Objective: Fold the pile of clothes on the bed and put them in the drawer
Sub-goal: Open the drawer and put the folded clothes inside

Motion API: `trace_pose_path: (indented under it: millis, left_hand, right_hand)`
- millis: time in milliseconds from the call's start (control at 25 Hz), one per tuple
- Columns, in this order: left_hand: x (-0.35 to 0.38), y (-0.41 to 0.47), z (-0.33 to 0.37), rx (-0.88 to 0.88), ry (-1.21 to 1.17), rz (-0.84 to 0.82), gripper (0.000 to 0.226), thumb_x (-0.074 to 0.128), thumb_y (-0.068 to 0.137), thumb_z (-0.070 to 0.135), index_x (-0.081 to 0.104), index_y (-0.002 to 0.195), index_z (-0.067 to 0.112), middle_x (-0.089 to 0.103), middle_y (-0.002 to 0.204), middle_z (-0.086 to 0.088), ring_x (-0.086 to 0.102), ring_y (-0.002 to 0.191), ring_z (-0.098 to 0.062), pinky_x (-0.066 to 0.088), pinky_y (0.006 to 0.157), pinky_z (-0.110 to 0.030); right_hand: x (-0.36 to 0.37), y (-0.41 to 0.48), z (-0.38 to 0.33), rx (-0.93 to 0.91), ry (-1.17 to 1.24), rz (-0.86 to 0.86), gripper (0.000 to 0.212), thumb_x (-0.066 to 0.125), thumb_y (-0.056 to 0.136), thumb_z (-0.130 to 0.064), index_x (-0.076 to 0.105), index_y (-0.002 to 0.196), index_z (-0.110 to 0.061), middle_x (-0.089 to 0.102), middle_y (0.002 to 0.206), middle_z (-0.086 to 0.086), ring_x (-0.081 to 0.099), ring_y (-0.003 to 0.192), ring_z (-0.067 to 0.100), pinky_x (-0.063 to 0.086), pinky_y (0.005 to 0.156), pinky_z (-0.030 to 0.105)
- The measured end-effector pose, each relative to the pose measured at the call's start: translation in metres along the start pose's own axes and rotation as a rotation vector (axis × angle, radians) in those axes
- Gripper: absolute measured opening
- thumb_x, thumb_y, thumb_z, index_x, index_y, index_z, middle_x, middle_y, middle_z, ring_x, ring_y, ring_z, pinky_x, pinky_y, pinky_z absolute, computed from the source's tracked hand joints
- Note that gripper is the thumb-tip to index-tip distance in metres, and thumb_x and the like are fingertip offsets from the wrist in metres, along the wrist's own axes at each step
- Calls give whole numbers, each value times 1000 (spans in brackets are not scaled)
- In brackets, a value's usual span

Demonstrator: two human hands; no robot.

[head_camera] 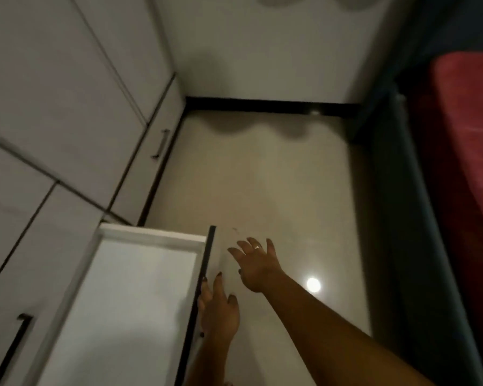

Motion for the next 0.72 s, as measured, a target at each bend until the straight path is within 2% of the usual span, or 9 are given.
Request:
trace_pose_path:
  millis: [160, 320, 480, 640, 720]
  left_hand:
    - [85, -42, 166, 167, -95, -149, 54, 46, 100, 27, 22, 150, 27, 6, 160, -5, 16, 144, -28, 20, 113, -34]
    - [180, -109, 324, 299, -123, -312, 52, 49, 99, 28, 29, 148, 28, 10, 160, -4, 15, 143, -31, 20, 113, -35]
    - [267, -169, 461, 493, -90, -407, 49, 55, 96, 21, 40, 142, 20, 29, 152, -9, 30, 138, -29, 22, 110, -28]
    - [366, -229, 553, 659, 22, -653, 51, 56, 94, 16, 40, 142, 16, 39, 142, -8, 42, 131, -23, 32, 106, -25]
    - [407, -240, 576, 654, 33, -725, 60, 60, 86, 26, 41, 141, 14, 44, 143, -12, 45, 130, -24, 35, 108, -30]
  right_hand:
    - [-30, -80, 170, 241, 30, 118, 73, 50, 95, -18, 7, 153, -30, 1, 161, 0, -7, 148, 23, -9, 112, 59]
    - [-52, -182, 348, 525, 118, 263, 83, 57, 91, -24, 1, 153, -31, -1, 161, -2, -8, 148, 22, -7, 111, 63]
    - [-66, -287, 506, 765, 199, 414, 82, 57, 90, -37, 5, 153, -31, 1, 161, -2, -4, 148, 22, -4, 113, 60]
    - [-32, -396, 641, 1075, 296, 575, 63, 43, 97, -35, 13, 152, -34, 11, 161, -5, 3, 148, 24, 2, 113, 60]
    - [-8, -447, 693, 1256, 372, 637, 65, 44, 96, -38, 11, 152, -37, 12, 160, -6, 6, 147, 25, 6, 112, 60]
Point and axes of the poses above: each hand's wrist, its own y-axis towards the middle knuckle, its own x-axis out of the palm, z = x × y, the point moved 7 cm from there along y, towards the middle knuckle
